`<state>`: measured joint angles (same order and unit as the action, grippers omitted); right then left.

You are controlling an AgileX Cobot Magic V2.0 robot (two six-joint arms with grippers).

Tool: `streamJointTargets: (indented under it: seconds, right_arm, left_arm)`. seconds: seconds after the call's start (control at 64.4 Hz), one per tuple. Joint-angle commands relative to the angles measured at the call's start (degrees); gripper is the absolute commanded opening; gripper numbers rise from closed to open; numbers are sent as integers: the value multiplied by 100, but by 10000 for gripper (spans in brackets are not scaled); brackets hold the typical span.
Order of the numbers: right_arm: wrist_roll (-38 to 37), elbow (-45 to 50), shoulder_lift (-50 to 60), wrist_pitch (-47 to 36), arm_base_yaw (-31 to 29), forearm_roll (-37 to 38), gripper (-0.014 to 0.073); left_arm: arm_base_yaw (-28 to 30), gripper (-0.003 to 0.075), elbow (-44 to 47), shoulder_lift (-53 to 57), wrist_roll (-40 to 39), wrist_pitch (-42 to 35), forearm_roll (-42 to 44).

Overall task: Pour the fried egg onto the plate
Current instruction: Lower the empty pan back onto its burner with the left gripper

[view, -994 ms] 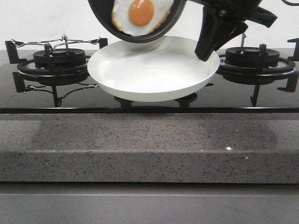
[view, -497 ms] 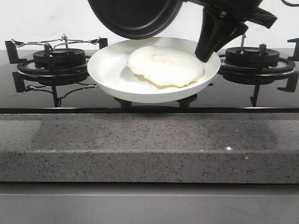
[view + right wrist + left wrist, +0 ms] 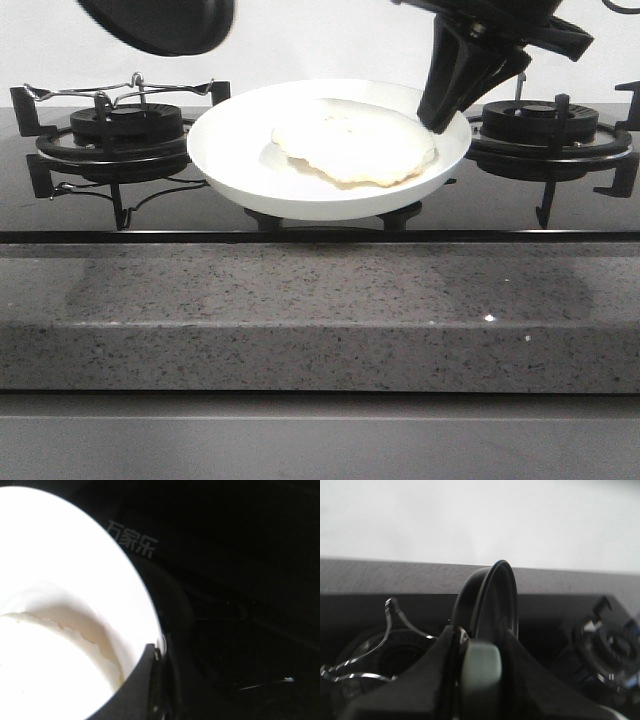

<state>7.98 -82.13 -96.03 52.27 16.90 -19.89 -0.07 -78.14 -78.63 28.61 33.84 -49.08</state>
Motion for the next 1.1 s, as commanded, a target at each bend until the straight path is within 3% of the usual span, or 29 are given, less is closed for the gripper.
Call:
streamJointTargets:
  seconds: [0.0, 0.217, 0.419, 0.917, 1.087]
  right_arm:
    - [24, -154, 260, -212, -8, -115, -67]
    - [24, -154, 260, -212, -8, -115, -67]
    - [24, -154, 260, -212, -8, -115, -67]
    - [24, -154, 260, -212, -8, -115, -67]
    - [24, -154, 260, -212, -8, -115, -67]
  left_arm:
    - [650, -19, -181, -129, -62, 104, -1278]
    - [1677, -19, -181, -1081, -62, 1406, -3379]
    - [1953, -19, -181, -1918, -62, 2347, -4455]
    - [2120, -15, -181, -2488, -62, 2457, -4406]
    - [2145, 61, -181, -2488, -62, 2501, -4102]
